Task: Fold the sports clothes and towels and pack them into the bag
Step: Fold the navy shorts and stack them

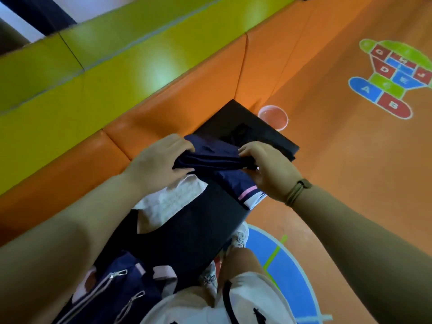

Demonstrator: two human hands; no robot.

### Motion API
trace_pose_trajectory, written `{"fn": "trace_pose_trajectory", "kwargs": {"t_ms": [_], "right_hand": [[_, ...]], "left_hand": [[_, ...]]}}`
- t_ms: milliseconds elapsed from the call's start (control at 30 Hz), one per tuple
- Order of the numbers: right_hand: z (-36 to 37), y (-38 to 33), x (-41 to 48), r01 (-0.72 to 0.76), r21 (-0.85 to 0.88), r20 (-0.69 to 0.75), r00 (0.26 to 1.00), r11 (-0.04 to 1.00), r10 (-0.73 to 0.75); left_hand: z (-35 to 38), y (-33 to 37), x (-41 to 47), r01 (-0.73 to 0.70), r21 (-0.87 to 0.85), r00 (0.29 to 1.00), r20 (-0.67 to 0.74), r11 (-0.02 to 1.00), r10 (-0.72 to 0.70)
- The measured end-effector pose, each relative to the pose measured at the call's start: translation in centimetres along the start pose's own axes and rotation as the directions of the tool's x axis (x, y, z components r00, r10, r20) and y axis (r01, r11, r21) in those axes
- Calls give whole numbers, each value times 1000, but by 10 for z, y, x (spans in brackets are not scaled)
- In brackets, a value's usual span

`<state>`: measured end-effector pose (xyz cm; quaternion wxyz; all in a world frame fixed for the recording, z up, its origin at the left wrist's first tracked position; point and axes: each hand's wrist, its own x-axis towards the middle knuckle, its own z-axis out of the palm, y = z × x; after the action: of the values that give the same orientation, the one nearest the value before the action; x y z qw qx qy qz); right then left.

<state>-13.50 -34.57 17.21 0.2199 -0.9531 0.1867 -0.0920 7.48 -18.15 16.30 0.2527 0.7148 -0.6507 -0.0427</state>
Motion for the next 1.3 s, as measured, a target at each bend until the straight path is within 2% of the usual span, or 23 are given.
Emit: {"fn": "trace_pose_trajectory", "kwargs": {"t_ms": [200, 333, 400, 500, 567, 667, 700, 800, 933, 1000, 1133, 1233, 1300], "right_hand": [[93, 19, -52, -77, -6, 267, 961, 997, 76], [144, 23, -86, -90, 26, 403, 912, 996, 72], [161, 22, -100, -136, 70, 506, 859, 988, 82], [179, 24, -115, -224, 71, 603, 786, 972, 137], [187, 24, -119, -274, 65, 681, 715, 960, 158], [200, 31, -116, -368, 75, 757, 626, 927, 187], [202, 35, -113, -402, 87, 767, 611, 911, 196], [211, 52, -101, -503, 143, 752, 615, 852, 237], [223, 76, -74, -653, 209, 697, 621, 728, 357], [233, 90, -61, -691, 243, 647, 638, 680, 417], [249, 113, -35, -750, 361, 574, 647, 555, 501], [253, 125, -24, -769, 414, 576, 635, 486, 514], [255, 130, -27, -792, 403, 623, 604, 458, 496]], "left_hand": [[96, -13, -79, 164, -44, 963, 222, 985, -150], [137, -4, -128, 329, -114, 880, 397, 938, -260], [151, -1, -150, 432, -136, 816, 481, 891, -322], [166, -1, -173, 512, -166, 740, 584, 843, -334], [172, 0, -179, 600, -181, 647, 683, 780, -339], [177, -3, -175, 710, -82, 429, 839, 699, -336], [178, -6, -172, 724, -57, 387, 859, 687, -336], [184, -22, -163, 783, -71, 380, 841, 618, -385], [199, -48, -140, 892, -220, 411, 758, 395, -506], [210, -58, -122, 895, -297, 441, 694, 332, -568], [229, -80, -89, 869, -395, 489, 603, 297, -630], [239, -97, -82, 892, -374, 446, 648, 252, -618], [242, -99, -85, 911, -270, 409, 688, 312, -600]]}}
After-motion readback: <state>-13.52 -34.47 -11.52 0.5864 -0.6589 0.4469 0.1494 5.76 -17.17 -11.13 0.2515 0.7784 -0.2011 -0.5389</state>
